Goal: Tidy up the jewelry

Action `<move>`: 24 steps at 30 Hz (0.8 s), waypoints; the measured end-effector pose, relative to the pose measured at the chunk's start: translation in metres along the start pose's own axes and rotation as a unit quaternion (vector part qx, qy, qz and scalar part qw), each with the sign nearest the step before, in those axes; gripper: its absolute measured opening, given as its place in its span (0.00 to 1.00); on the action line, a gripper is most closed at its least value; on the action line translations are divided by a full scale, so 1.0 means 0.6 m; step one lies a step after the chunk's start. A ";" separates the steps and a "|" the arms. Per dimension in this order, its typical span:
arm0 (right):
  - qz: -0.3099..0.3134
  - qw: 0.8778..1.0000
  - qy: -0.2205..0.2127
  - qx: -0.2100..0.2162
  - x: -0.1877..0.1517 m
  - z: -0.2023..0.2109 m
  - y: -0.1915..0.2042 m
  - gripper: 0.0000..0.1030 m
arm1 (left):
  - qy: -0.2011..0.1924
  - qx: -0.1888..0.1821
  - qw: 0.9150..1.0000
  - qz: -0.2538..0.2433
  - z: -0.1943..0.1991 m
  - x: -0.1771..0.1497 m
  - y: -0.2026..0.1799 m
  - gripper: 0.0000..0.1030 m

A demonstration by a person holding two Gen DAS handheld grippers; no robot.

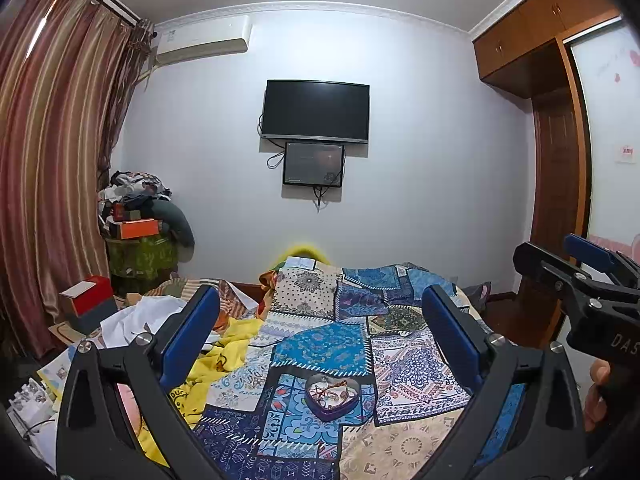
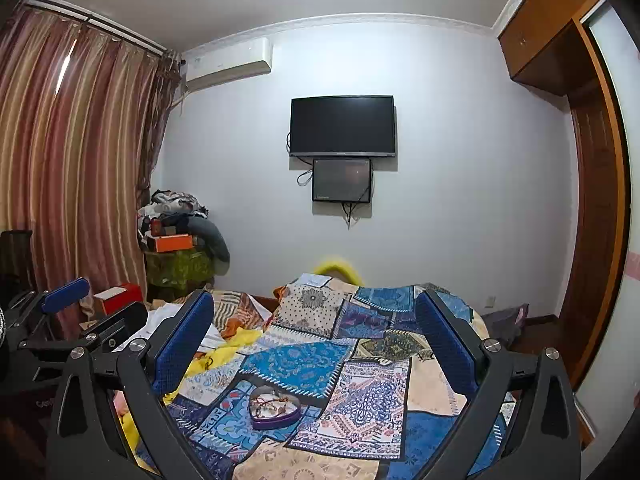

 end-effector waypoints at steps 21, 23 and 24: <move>-0.006 1.000 0.020 0.001 -0.011 -0.004 -0.008 0.97 | 0.008 0.002 1.000 -0.002 -0.011 -0.013 -0.003 0.99; -0.009 1.000 0.021 0.002 -0.013 -0.006 -0.008 0.97 | 0.008 0.001 1.000 -0.002 -0.011 -0.012 -0.003 0.99; -0.010 1.000 0.022 0.004 -0.013 -0.006 -0.008 0.97 | 0.008 0.001 1.000 -0.001 -0.011 -0.012 -0.003 0.99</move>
Point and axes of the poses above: each gripper's, at about its wrist camera, not at the fingertips, and z roughly against the way its jaws point, y to its left, x to its top, the point moved 6 cm from there along -z, roughly the way its jaws point, and after that the axes turned 10 degrees about z, right-handed, at the moved point
